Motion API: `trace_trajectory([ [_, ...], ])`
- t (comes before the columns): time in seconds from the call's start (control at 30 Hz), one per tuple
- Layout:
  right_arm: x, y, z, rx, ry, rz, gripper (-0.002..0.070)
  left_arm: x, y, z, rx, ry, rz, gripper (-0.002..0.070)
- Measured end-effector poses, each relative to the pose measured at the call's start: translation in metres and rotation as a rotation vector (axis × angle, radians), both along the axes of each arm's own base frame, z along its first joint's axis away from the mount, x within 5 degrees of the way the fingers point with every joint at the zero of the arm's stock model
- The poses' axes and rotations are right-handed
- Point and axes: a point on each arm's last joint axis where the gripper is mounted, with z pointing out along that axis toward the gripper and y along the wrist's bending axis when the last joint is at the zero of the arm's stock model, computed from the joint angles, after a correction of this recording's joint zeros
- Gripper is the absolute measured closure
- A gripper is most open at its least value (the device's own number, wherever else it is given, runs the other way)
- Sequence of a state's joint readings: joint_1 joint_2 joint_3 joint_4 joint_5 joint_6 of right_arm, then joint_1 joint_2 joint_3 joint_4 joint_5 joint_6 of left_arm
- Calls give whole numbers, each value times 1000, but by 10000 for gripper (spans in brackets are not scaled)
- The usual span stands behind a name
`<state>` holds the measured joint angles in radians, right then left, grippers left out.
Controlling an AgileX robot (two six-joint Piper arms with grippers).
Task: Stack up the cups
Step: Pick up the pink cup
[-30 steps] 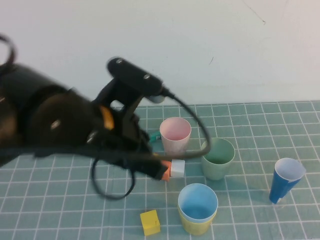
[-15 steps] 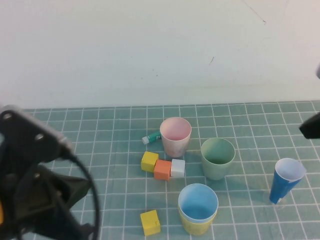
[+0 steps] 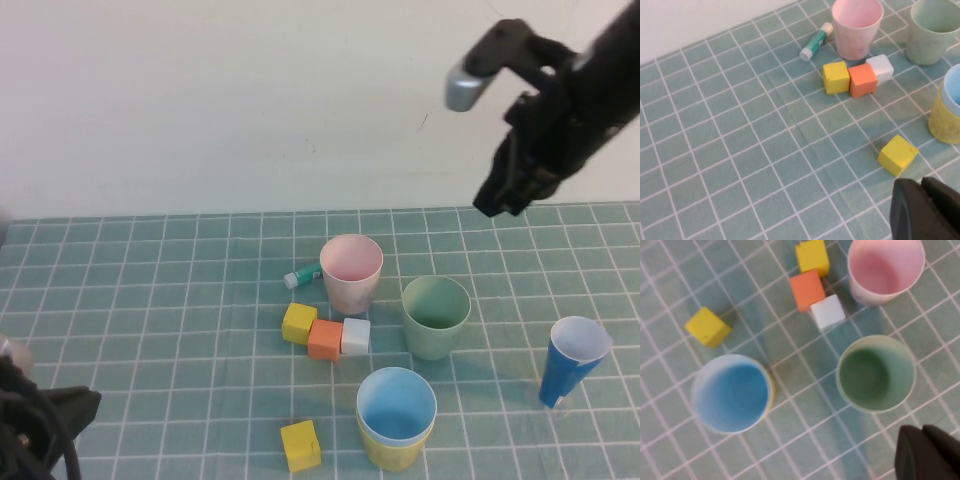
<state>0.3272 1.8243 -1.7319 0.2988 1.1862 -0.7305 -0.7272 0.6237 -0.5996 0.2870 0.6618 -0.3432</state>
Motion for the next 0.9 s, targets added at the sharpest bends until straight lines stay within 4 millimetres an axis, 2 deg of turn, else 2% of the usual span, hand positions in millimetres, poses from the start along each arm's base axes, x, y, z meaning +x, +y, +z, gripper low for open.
trace_trajectory([
  [0.13, 25, 25, -12, -62, -23, 37, 679, 0, 0, -2, -4, 12, 11, 676],
  [0.27, 50, 47, -34, -101, -24, 65, 679, 0, 1, -3, -8, 13, 16, 676],
  [0.43, 75, 63, -60, -99, -15, 48, 659, 0, 1, -4, 3, 21, 22, 676],
  [0.5, 82, 67, -71, -101, -5, 41, 603, -1, 2, -5, 11, 31, 26, 676],
  [0.73, 108, 78, -116, -61, -26, -61, 193, -1, 3, -6, 22, 44, 32, 676],
  [0.8, 113, 80, -126, -43, -32, -100, 143, -1, 3, -6, 23, 45, 32, 676],
  [0.9, 121, 83, -139, -16, -52, -149, 129, -1, 3, -6, 21, 46, 33, 676],
])
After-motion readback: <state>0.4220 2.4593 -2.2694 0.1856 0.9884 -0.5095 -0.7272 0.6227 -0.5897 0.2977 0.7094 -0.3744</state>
